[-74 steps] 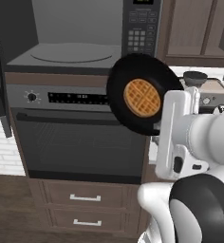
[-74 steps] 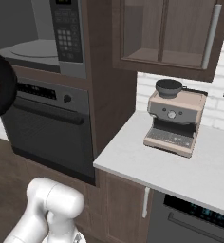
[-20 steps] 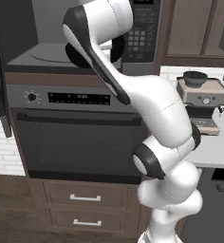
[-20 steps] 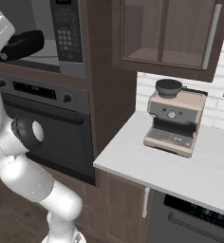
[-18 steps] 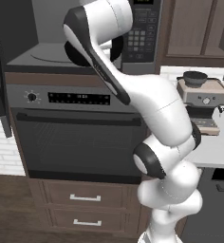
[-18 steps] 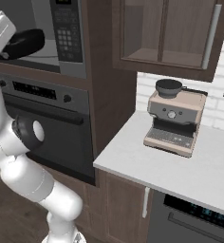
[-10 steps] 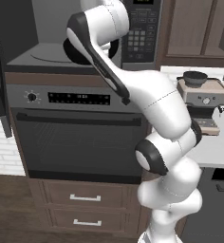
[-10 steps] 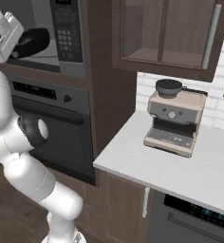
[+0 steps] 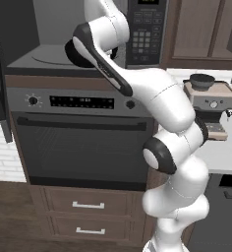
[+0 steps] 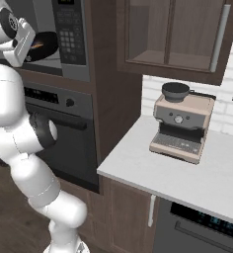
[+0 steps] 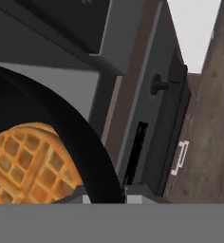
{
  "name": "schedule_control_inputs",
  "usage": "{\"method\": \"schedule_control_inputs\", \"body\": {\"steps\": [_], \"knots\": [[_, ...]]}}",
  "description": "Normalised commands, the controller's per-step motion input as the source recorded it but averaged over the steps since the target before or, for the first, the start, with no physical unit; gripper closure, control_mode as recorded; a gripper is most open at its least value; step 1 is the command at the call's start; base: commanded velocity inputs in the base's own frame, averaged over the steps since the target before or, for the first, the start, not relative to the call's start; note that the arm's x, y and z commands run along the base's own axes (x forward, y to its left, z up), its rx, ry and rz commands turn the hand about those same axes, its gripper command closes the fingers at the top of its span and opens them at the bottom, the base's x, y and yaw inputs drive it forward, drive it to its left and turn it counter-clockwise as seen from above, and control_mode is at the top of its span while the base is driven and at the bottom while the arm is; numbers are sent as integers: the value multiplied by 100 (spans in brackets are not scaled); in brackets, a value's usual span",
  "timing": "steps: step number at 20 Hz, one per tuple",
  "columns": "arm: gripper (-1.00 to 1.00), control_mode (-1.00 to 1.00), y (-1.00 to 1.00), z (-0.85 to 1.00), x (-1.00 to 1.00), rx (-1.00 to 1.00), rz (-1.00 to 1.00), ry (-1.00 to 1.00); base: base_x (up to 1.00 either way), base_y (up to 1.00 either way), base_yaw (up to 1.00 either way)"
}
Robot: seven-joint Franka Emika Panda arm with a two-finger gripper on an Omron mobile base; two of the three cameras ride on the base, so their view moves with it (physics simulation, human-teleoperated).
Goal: Open the microwave, place the bowl with waffle inside the microwave, then close the microwave door and turn it on.
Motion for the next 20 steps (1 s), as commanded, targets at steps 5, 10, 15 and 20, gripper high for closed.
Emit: {"method": "schedule_control_inputs", "body": {"steps": [5, 10, 15, 20], "knots": [[100, -100, 0, 0, 72, 0, 1, 0, 0, 0, 0], [100, -100, 1, 0, 74, 0, 0, 0, 0, 0, 0], [100, -100, 15, 18, 43, 0, 0, 0, 0, 0, 0], [100, -100, 27, 21, 41, 0, 0, 0, 0, 0, 0]]}}
